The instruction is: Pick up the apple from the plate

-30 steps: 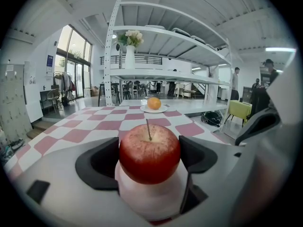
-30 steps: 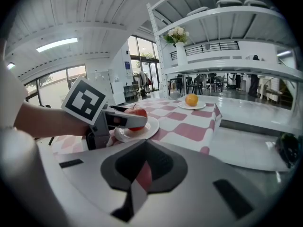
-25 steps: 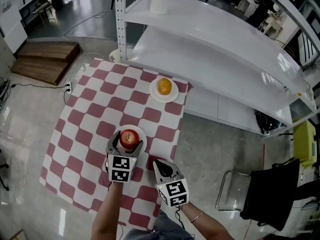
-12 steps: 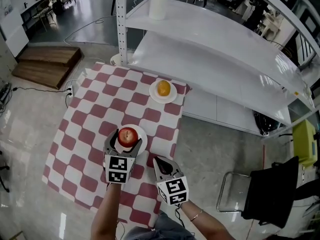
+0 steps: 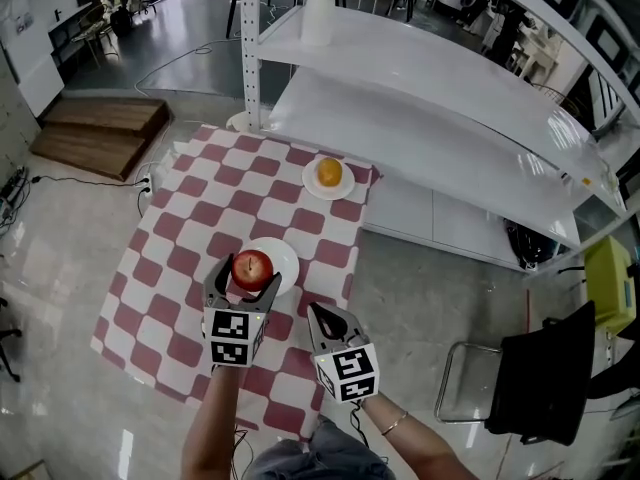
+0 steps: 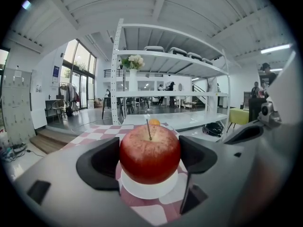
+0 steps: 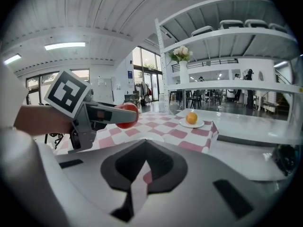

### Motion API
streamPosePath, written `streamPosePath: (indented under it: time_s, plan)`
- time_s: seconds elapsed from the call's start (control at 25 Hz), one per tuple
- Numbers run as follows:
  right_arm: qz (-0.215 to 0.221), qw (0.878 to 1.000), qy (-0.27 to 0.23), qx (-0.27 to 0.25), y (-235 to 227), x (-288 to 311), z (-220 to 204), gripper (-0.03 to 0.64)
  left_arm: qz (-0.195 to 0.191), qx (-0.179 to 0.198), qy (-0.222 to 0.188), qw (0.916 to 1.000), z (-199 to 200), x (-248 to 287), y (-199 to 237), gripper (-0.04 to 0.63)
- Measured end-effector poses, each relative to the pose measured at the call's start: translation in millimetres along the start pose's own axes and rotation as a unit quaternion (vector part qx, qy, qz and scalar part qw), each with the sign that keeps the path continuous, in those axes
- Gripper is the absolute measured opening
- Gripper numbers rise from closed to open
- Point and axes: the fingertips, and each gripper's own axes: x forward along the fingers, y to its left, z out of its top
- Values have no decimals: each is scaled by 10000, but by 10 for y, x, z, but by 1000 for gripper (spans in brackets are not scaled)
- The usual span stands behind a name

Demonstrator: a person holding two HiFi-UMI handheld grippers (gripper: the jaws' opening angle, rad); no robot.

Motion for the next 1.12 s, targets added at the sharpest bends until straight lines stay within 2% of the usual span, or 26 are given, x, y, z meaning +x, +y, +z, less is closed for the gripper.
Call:
streamPosePath:
  time_s: [0.6, 1.12]
  plan:
    - [-27, 9991, -368, -212, 363, -346, 201, 9, 164, -84, -117, 9998, 2, -803, 8, 385]
    - [-199, 9982, -477, -315, 543, -509, 240, 9, 213, -190, -121, 9995, -152, -1323, 19, 385]
